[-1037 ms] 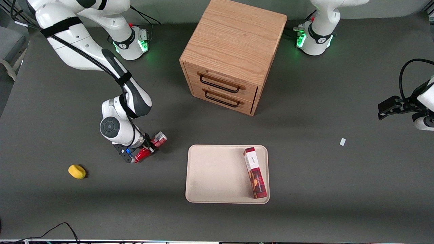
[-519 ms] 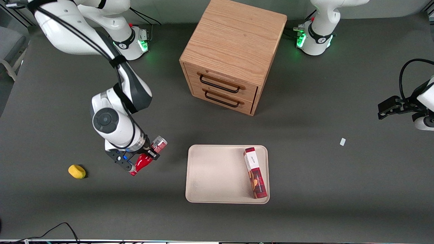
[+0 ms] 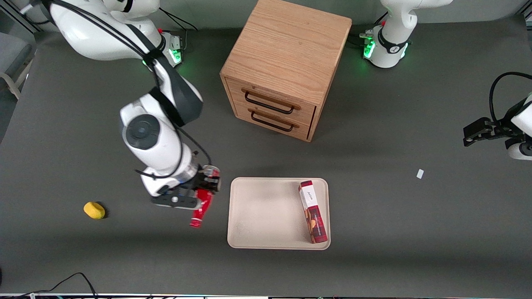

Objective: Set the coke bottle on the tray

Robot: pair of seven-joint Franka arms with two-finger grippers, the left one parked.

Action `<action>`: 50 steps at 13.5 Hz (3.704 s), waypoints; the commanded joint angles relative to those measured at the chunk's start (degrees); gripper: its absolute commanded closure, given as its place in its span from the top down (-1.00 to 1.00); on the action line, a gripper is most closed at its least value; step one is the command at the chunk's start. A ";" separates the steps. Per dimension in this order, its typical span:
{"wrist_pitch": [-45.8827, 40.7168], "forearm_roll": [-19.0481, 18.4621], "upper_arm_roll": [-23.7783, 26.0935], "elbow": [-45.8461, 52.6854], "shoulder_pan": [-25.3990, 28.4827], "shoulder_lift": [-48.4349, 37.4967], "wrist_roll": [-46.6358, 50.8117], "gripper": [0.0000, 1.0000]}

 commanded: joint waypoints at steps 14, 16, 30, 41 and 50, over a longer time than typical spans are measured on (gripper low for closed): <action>17.80 -1.49 -0.40 8.48 2.73 23.34 -6.69 0.38; 17.80 -1.84 -0.57 8.22 2.56 23.08 -6.52 1.00; -9.09 0.96 -4.86 -10.20 -8.51 -14.58 -11.35 1.00; -15.07 15.74 -24.04 -28.61 -8.17 -43.46 -29.96 1.00; -21.57 14.95 -23.51 -23.68 -7.02 -42.58 -29.98 1.00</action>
